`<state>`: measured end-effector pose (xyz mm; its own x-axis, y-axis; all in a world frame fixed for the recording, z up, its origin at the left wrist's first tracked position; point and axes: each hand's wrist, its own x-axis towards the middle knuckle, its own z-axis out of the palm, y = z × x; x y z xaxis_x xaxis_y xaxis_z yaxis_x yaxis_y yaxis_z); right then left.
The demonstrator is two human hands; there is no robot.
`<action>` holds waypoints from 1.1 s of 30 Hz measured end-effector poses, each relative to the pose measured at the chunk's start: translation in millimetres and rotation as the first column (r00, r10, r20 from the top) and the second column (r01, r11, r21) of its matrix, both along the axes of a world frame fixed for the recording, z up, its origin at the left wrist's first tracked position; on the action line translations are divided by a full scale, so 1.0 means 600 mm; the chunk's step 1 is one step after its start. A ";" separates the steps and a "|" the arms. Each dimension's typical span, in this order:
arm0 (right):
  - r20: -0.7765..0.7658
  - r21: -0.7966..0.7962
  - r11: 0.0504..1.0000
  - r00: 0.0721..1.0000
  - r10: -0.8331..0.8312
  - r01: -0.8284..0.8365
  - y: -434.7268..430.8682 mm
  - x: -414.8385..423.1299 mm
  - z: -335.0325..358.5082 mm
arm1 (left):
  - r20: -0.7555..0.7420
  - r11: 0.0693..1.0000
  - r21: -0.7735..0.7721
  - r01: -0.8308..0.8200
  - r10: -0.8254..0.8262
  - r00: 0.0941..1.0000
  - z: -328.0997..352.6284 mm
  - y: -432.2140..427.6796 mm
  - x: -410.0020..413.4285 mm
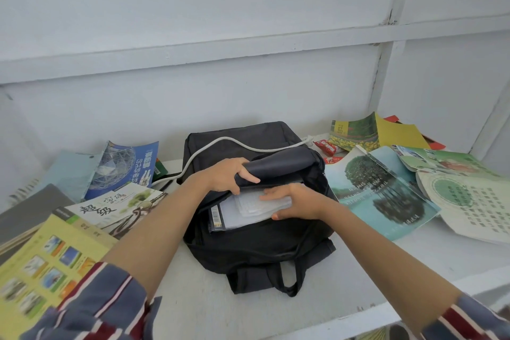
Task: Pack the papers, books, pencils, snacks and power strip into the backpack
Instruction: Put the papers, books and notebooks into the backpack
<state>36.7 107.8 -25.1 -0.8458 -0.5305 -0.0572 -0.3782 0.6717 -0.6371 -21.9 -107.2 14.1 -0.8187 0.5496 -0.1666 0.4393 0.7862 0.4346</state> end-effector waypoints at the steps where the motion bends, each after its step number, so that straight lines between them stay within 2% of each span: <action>1: 0.004 -0.033 0.999 1.000 -0.010 0.010 0.006 0.003 0.013 | 0.009 1.000 -0.005 0.002 -0.002 1.000 0.001 0.001 0.002; 3: 0.024 -0.153 0.988 0.999 -0.024 0.028 0.019 0.008 0.047 | 0.064 1.000 0.000 0.006 -0.006 0.998 0.007 0.000 0.009; 5: 0.048 -0.358 0.929 0.996 -0.079 0.091 0.033 0.011 0.084 | 0.154 0.998 0.062 -0.025 0.015 0.988 0.018 -0.003 0.018; 7: 0.023 -0.518 0.833 0.977 -0.211 0.193 0.048 0.002 0.111 | 0.219 0.960 0.243 -0.142 0.089 0.972 0.026 -0.010 0.028; 8: -0.013 -0.552 0.798 0.954 -0.298 0.242 0.054 -0.009 0.117 | 0.216 0.911 0.352 -0.216 0.146 0.965 0.028 -0.014 0.032; 9: -0.050 -0.547 0.784 0.923 -0.382 0.294 0.059 -0.022 0.117 | 0.186 0.849 0.446 -0.283 0.221 0.957 0.028 -0.018 0.035; 11: -0.069 -0.434 0.808 0.880 -0.471 0.398 0.065 -0.047 0.109 | 0.071 0.746 0.543 -0.386 0.417 0.906 0.019 -0.029 0.035; 14: 0.020 -0.233 0.868 0.895 -0.446 0.438 0.071 -0.067 0.085 | -0.100 0.691 0.547 -0.472 0.614 0.783 0.002 -0.042 0.035; 18: -0.018 -0.176 0.884 0.896 -0.444 0.434 0.066 -0.067 0.069 | -0.190 0.676 0.540 -0.501 0.678 0.710 -0.018 -0.059 0.041; 24: -0.020 -0.166 0.869 0.879 -0.476 0.467 0.062 -0.069 0.069 | -0.098 0.635 0.484 -0.602 0.723 0.683 -0.034 -0.075 0.053; 33: 0.064 -0.141 0.846 0.857 -0.511 0.514 0.053 -0.065 0.056 | -0.100 0.584 0.549 -0.599 0.757 0.646 -0.040 -0.084 0.033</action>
